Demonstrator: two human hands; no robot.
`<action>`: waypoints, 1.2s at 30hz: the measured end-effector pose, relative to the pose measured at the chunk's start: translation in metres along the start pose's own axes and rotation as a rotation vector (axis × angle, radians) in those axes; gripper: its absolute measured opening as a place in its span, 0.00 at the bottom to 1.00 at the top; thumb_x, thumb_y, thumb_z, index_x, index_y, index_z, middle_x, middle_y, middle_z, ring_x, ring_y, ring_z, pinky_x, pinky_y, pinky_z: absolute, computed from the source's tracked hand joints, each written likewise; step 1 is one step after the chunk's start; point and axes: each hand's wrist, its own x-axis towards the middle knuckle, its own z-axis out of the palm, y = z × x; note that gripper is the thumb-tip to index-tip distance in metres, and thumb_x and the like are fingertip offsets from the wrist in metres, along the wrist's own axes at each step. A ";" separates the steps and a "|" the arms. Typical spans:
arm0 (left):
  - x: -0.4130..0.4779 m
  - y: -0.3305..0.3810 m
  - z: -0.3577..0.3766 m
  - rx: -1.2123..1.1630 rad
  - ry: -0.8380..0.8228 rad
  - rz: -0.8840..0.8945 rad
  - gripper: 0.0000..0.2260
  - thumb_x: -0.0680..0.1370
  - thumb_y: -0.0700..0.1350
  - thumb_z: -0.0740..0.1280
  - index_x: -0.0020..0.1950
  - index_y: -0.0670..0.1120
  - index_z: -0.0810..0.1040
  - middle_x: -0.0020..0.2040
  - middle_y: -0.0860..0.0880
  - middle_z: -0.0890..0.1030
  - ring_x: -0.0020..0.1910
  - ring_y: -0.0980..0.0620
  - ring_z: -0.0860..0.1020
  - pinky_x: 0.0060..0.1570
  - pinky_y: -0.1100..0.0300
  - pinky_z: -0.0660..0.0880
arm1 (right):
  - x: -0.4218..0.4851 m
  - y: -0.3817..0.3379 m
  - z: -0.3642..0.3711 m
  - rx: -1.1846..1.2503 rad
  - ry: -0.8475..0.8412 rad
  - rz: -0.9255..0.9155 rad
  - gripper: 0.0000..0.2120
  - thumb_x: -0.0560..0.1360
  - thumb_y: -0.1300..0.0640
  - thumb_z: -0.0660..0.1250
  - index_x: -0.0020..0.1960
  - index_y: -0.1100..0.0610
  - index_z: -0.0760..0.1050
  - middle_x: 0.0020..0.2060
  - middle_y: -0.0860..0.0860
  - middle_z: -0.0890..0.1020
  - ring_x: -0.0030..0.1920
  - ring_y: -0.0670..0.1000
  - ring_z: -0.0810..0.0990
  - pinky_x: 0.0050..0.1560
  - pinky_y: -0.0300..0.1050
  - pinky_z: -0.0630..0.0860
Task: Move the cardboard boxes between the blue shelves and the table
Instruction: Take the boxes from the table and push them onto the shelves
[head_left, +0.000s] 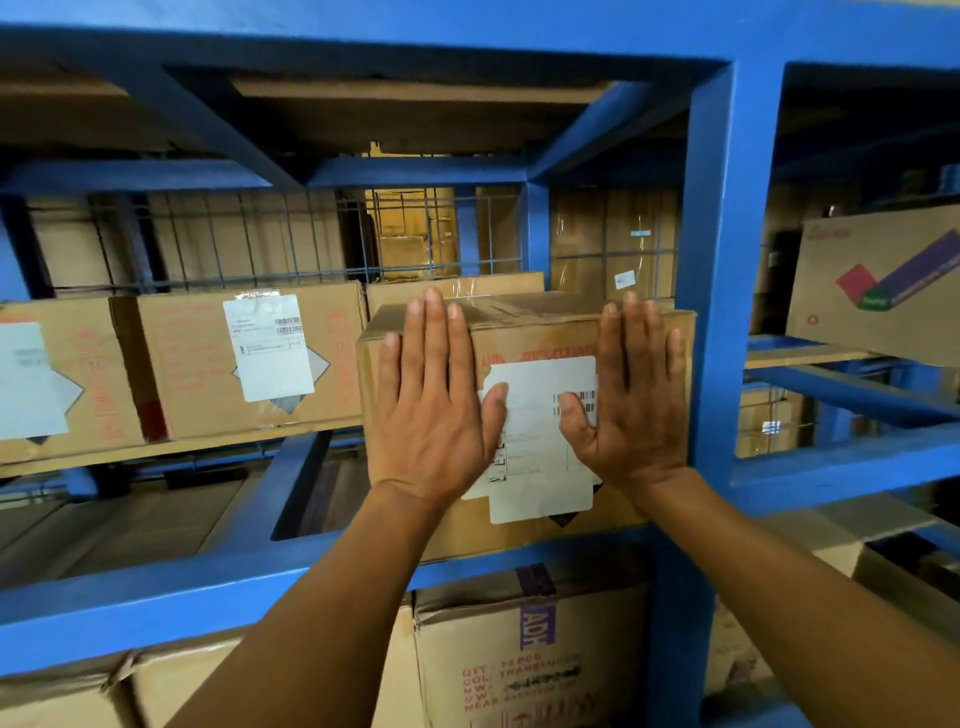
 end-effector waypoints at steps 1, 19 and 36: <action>0.000 0.000 0.002 0.003 0.001 0.006 0.33 0.81 0.57 0.51 0.77 0.36 0.45 0.78 0.39 0.42 0.77 0.43 0.40 0.75 0.48 0.40 | -0.001 0.000 0.002 0.006 0.006 0.000 0.38 0.77 0.40 0.53 0.78 0.65 0.53 0.77 0.63 0.56 0.78 0.63 0.53 0.77 0.61 0.48; 0.000 0.017 -0.009 -0.068 -0.155 -0.050 0.32 0.83 0.57 0.46 0.78 0.40 0.41 0.79 0.40 0.41 0.78 0.44 0.39 0.75 0.48 0.40 | -0.001 0.010 -0.034 0.049 -0.369 0.048 0.39 0.79 0.37 0.52 0.81 0.60 0.46 0.80 0.57 0.49 0.80 0.58 0.47 0.77 0.62 0.47; 0.044 0.083 -0.091 -0.380 -0.424 0.196 0.28 0.83 0.56 0.43 0.79 0.42 0.51 0.79 0.40 0.50 0.78 0.42 0.47 0.75 0.45 0.41 | 0.020 0.028 -0.205 -0.436 -0.693 0.376 0.33 0.79 0.35 0.44 0.74 0.54 0.62 0.67 0.58 0.72 0.68 0.60 0.68 0.66 0.57 0.68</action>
